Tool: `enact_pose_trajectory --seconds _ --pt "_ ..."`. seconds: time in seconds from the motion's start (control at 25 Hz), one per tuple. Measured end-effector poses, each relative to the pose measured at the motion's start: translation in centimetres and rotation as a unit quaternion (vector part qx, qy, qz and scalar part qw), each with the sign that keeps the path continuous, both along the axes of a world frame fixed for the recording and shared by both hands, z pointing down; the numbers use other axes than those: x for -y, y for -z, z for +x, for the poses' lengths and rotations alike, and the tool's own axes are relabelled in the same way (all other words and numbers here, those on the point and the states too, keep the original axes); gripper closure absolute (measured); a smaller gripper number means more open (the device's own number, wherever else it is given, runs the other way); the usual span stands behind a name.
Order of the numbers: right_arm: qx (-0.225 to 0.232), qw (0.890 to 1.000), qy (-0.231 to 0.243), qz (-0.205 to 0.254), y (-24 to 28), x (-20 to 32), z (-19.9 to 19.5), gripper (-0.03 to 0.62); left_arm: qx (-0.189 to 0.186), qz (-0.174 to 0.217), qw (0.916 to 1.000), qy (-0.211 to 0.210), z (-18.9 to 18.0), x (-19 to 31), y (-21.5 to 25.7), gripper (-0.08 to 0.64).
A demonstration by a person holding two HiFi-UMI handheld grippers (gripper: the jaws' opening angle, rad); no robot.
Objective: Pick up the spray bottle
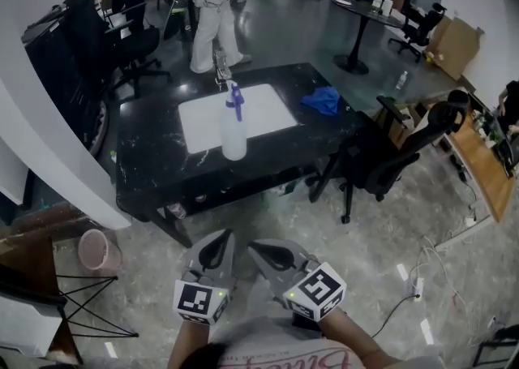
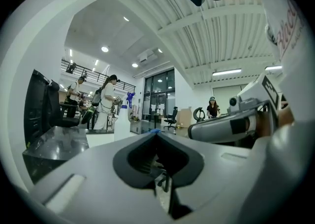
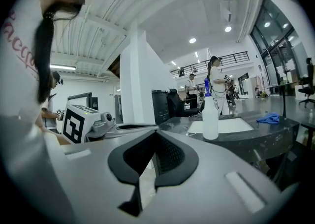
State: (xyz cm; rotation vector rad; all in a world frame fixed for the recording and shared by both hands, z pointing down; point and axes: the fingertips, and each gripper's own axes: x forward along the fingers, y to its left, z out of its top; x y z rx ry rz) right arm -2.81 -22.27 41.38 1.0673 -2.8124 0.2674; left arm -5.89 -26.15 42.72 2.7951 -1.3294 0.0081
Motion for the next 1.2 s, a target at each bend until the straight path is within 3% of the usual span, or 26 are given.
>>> enact_pose_trajectory --seconds 0.04,0.12,0.36,0.76,1.2 --pt "0.000 1.000 0.001 0.000 0.2 1.0 0.2 0.591 0.004 -0.002 1.0000 0.000 0.3 1.1 0.0 0.556" --pt "-0.002 1.000 0.002 -0.002 0.3 2.9 0.7 0.591 0.012 -0.011 0.9999 0.000 0.8 3.3 -0.2 0.464" --pt "-0.006 1.000 0.004 -0.003 0.4 8.2 2.2 0.591 0.020 -0.016 0.9996 0.008 2.2 9.5 -1.8 0.340" --pt "-0.004 1.000 0.011 -0.005 0.1 13.8 3.1 0.591 0.027 -0.019 0.9991 0.025 3.2 16.3 -3.2 -0.014" --pt "-0.004 1.000 -0.012 -0.007 -0.4 16.9 4.8 0.591 0.039 -0.041 0.9976 0.039 3.2 23.0 -6.2 -0.029"
